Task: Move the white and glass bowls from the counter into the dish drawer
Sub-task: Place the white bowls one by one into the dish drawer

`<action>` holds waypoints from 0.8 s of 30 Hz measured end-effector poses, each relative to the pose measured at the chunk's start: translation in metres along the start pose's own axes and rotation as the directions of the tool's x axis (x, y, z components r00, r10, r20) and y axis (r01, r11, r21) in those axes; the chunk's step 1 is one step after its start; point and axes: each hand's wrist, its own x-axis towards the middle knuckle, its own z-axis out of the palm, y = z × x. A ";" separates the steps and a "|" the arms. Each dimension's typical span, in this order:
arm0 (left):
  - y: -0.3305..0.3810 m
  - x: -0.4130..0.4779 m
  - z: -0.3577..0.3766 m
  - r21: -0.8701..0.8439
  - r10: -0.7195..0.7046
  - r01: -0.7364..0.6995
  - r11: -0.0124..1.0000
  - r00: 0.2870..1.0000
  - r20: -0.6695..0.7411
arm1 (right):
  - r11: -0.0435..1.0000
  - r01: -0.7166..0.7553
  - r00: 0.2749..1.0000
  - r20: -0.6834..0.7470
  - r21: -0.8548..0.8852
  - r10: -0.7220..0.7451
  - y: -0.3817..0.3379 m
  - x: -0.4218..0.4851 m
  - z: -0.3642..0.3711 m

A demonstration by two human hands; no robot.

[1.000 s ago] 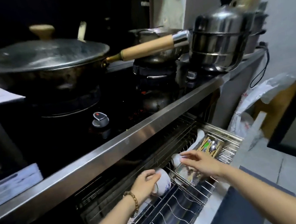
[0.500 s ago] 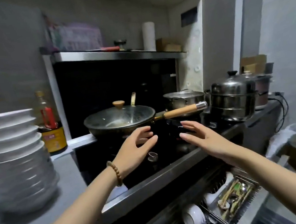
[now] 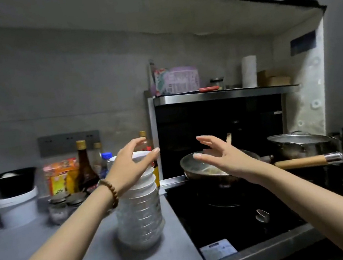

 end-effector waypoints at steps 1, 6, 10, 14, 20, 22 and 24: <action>-0.011 0.001 -0.008 0.015 -0.037 0.037 0.999 0.999 -0.003 | 1.000 0.005 1.000 0.016 0.010 -0.005 -0.003 0.010 0.009; -0.057 0.007 -0.035 -0.008 -0.169 0.169 0.986 0.985 -0.034 | 0.996 0.042 0.995 0.086 0.078 -0.048 -0.007 0.055 0.051; -0.080 0.010 -0.037 -0.061 -0.242 0.242 0.968 0.970 0.006 | 0.991 0.065 0.986 0.145 0.119 -0.082 -0.009 0.082 0.081; -0.095 0.014 -0.032 -0.100 -0.288 0.293 0.951 0.956 0.063 | 0.980 0.085 0.976 0.181 0.182 -0.118 -0.005 0.099 0.103; -0.103 0.016 -0.025 -0.280 -0.295 0.317 0.906 0.948 0.116 | 0.974 0.112 0.970 0.190 0.197 -0.150 0.004 0.110 0.117; -0.103 0.016 -0.024 -0.298 -0.285 0.304 0.905 0.952 0.108 | 0.972 0.129 0.971 0.175 0.197 -0.165 0.005 0.112 0.119; -0.105 0.015 -0.021 -0.292 -0.280 0.295 0.910 0.955 0.093 | 0.968 0.145 0.970 0.162 0.206 -0.180 0.006 0.113 0.120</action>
